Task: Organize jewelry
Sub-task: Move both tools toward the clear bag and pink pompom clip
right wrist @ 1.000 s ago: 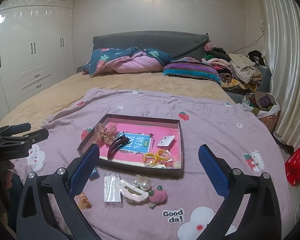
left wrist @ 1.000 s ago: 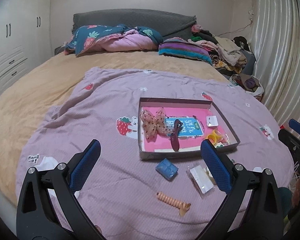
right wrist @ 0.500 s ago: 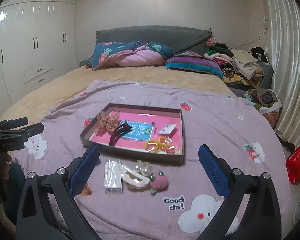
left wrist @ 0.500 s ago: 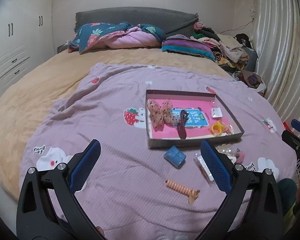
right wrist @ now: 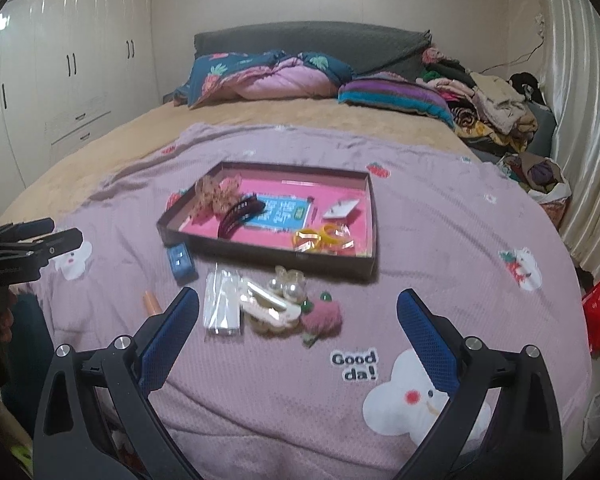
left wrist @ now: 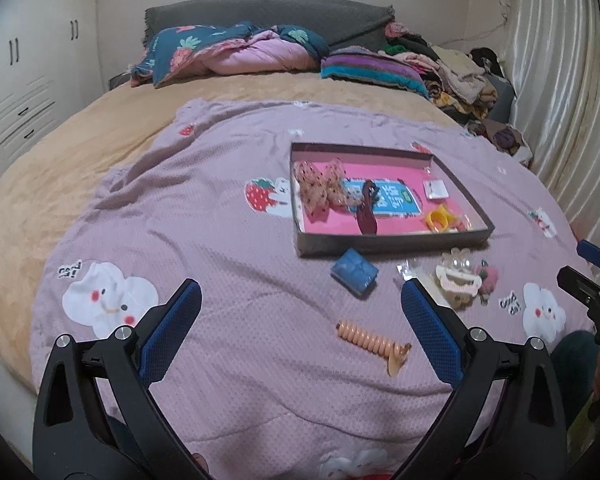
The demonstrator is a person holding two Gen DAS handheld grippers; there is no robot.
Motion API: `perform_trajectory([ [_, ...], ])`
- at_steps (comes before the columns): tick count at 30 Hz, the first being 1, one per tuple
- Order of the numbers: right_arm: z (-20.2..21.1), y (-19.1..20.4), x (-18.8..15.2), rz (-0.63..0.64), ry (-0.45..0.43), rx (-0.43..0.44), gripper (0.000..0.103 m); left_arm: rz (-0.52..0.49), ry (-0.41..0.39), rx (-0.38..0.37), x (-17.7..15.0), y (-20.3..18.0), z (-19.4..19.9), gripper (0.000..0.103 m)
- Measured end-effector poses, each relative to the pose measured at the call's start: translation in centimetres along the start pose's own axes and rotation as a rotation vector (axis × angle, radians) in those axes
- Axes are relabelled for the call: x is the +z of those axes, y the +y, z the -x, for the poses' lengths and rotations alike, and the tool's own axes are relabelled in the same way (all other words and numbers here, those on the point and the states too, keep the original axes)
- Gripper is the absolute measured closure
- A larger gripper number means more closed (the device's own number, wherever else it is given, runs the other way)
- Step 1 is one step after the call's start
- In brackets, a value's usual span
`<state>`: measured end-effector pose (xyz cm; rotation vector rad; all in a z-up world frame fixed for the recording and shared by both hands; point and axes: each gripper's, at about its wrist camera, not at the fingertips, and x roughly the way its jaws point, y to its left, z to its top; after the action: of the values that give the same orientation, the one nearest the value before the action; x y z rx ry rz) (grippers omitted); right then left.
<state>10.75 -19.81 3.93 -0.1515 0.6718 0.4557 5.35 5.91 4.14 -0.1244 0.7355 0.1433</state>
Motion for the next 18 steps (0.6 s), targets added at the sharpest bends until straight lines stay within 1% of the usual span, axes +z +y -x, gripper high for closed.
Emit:
perform_trajectory([
  [4, -0.5, -0.1, -1.0, -0.006, 0.032, 0.025, 0.004, -0.022, 0.025, -0.008, -0.7, -0.7, -0.6, 0.01],
  [10, -1.4, -0.4, -1.8, -0.022, 0.065, 0.029, 0.004, -0.055, 0.068, -0.024, -1.8, -1.7, -1.8, 0.01],
  [18, -3.3, -1.9, -2.7, -0.032, 0.103, -0.013, 0.004, -0.141, 0.109, -0.075, -3.1, -4.9, -3.1, 0.01],
])
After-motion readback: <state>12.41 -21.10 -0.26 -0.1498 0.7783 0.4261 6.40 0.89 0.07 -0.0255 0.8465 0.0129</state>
